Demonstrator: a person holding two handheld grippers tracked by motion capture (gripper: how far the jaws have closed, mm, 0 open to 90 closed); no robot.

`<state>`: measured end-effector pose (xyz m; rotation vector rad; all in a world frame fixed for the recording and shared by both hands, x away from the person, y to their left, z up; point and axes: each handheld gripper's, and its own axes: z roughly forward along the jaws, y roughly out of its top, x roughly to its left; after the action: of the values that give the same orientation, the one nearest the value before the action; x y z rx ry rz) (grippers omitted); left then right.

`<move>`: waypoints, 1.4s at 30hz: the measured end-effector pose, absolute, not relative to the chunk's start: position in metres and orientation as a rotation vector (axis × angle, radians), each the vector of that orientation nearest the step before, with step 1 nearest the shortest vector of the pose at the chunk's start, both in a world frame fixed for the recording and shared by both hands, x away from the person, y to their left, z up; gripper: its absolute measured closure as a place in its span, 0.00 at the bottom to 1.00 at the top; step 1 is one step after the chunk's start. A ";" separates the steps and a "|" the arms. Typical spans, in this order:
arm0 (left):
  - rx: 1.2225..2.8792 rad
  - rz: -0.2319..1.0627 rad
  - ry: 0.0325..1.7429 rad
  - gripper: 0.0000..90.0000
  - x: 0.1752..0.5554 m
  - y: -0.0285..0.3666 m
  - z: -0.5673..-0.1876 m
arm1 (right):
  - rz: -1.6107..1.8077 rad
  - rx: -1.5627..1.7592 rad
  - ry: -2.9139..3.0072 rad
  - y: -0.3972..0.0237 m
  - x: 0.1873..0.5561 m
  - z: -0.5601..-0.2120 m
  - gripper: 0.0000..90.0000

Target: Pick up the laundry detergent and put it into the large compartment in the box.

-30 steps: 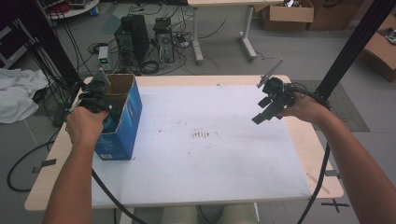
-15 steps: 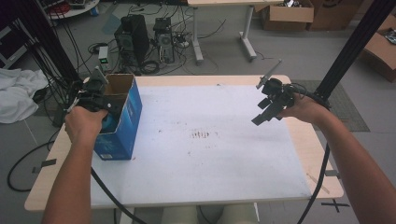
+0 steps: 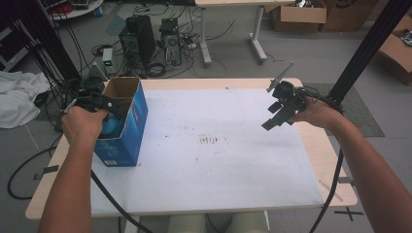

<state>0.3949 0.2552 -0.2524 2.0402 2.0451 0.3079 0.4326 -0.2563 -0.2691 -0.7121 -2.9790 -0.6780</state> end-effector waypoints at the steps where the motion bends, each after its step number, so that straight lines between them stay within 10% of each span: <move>1: 2.041 0.312 2.041 0.29 0.394 0.256 -0.251 | -0.678 -0.714 -2.978 -0.256 0.432 -0.269 0.18; 42: 2.124 0.377 1.845 0.22 0.377 0.235 -0.190 | -0.683 -0.716 -2.994 -0.257 0.427 -0.258 0.18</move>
<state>0.3769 0.2349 -0.1896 2.1235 1.8448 0.3773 0.4267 -0.2568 -0.2584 -0.7163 -2.9940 -0.6827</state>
